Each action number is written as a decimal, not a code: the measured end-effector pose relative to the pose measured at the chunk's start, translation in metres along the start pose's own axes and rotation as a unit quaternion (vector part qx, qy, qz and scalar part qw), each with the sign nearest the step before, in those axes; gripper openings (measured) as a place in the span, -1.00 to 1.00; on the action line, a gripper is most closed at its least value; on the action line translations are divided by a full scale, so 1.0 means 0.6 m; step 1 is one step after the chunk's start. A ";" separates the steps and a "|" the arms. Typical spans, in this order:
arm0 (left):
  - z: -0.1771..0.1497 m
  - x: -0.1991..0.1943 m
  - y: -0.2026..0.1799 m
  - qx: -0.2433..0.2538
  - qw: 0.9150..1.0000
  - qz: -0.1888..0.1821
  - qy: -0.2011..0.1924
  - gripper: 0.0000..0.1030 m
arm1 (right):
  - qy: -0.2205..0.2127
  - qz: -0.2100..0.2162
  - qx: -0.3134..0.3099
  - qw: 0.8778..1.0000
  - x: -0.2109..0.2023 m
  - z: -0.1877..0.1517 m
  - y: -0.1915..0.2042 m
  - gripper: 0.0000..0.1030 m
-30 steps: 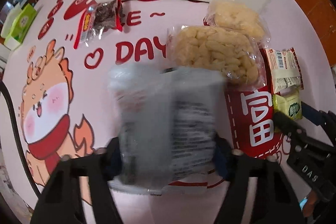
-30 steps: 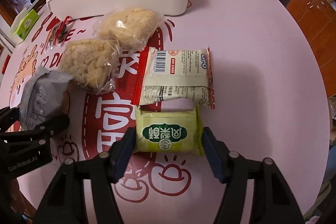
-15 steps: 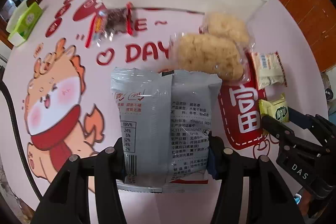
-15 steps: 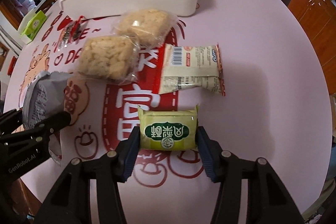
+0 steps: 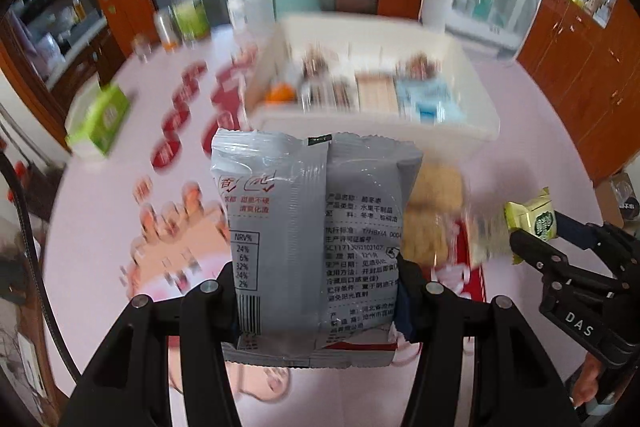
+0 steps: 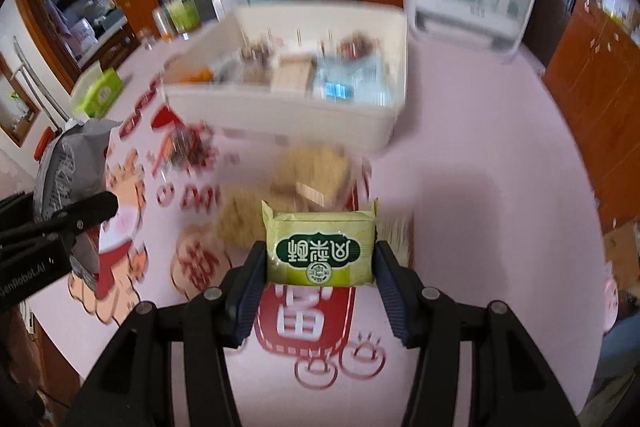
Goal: Organize snacks
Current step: 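Carry both packets into the white tray and open both grippers, then move both grippers back toward the remaining cracker bags, then grasp the clear cracker bag with the left gripper while the right gripper grasps the LIPO pack, then carry both items into the white tray and open both grippers, then move both grippers back toward the last two snacks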
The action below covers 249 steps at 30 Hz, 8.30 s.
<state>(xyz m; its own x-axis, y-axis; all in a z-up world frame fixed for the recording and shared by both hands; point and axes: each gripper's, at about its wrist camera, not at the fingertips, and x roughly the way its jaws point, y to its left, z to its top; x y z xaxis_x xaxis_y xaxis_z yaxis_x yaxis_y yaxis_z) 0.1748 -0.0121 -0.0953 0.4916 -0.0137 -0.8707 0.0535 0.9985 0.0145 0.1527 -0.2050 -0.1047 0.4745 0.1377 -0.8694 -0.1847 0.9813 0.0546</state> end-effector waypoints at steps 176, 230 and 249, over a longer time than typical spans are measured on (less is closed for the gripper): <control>-0.041 0.116 -0.077 0.073 0.985 -0.115 0.106 0.19 | 0.096 0.033 0.044 0.994 0.080 -0.063 -0.070 -0.03; 0.370 0.076 0.014 0.029 0.998 -0.034 -0.043 0.66 | -0.035 -0.005 -0.001 0.999 0.083 0.357 -0.009 0.56; 0.303 0.061 0.049 0.006 1.000 -0.015 -0.024 0.66 | -0.023 0.014 -0.001 1.000 0.059 0.286 -0.020 0.56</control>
<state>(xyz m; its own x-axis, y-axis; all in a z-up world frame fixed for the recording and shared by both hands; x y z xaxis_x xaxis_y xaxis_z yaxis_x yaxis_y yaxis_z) 0.3528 0.0073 -0.0374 0.5302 -0.0472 -0.8466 0.0800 0.9968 -0.0054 0.3194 -0.1890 -0.0520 0.5081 0.1712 -0.8441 -0.2002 0.9767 0.0775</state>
